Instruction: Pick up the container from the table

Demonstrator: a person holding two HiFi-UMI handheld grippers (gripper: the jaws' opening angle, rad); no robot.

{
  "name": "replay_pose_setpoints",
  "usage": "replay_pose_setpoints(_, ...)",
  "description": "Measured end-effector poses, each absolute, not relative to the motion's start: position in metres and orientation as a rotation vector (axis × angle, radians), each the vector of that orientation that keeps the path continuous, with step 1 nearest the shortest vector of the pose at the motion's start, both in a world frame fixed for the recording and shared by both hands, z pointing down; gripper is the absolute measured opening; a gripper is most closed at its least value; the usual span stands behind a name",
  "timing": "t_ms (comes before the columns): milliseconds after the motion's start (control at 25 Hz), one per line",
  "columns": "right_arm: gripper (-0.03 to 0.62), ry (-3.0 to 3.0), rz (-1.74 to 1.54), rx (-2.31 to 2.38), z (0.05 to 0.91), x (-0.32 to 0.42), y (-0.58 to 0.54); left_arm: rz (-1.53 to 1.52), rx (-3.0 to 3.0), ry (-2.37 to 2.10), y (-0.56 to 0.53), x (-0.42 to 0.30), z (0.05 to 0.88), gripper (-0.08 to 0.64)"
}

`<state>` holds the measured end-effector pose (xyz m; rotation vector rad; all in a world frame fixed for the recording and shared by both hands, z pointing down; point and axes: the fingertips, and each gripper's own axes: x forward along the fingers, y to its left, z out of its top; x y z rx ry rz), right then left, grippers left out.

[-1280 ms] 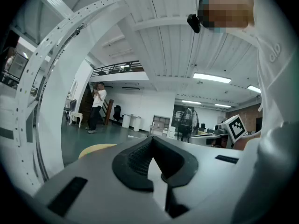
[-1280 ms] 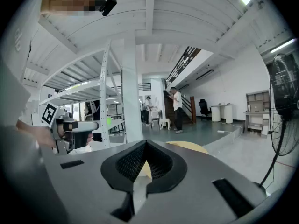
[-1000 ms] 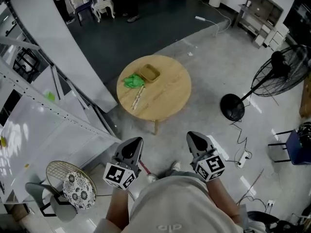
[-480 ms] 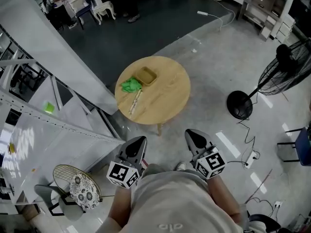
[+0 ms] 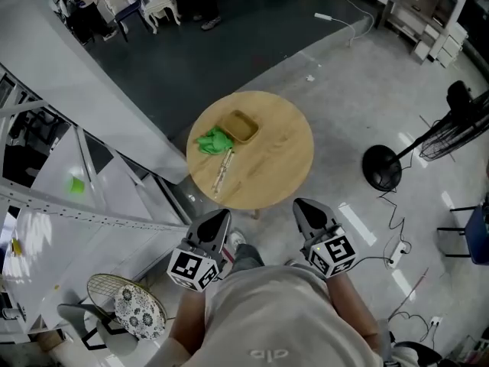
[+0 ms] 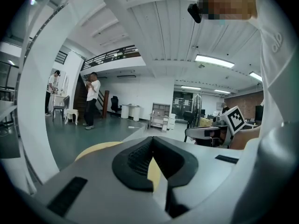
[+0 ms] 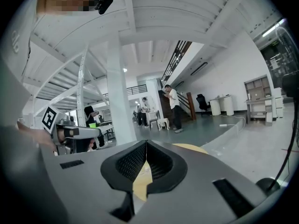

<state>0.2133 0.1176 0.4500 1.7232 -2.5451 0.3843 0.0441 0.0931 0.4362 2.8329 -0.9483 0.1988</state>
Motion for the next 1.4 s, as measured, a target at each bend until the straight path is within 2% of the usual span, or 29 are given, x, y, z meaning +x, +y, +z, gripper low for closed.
replay_pose_setpoints(480, 0.026, -2.382, 0.409, 1.765, 0.469, 0.134, -0.015, 0.197, 2.821, -0.856, -0.038, -0.047, 0.444, 0.015)
replay_pose_setpoints(840, 0.031, -2.243, 0.359, 1.626, 0.508, 0.124, -0.076, 0.223, 2.782, -0.864, -0.072, -0.074, 0.459, 0.015)
replay_pose_setpoints(1000, 0.122, -2.205, 0.344, 1.455, 0.536, 0.127, -0.104, 0.238, 2.736, -0.933, -0.086, -0.077, 0.464, 0.015)
replay_pose_setpoints(1400, 0.144, -2.153, 0.409, 1.117, 0.628, 0.143, -0.185, 0.250, 2.504, -1.197, -0.116, -0.089, 0.490, 0.015)
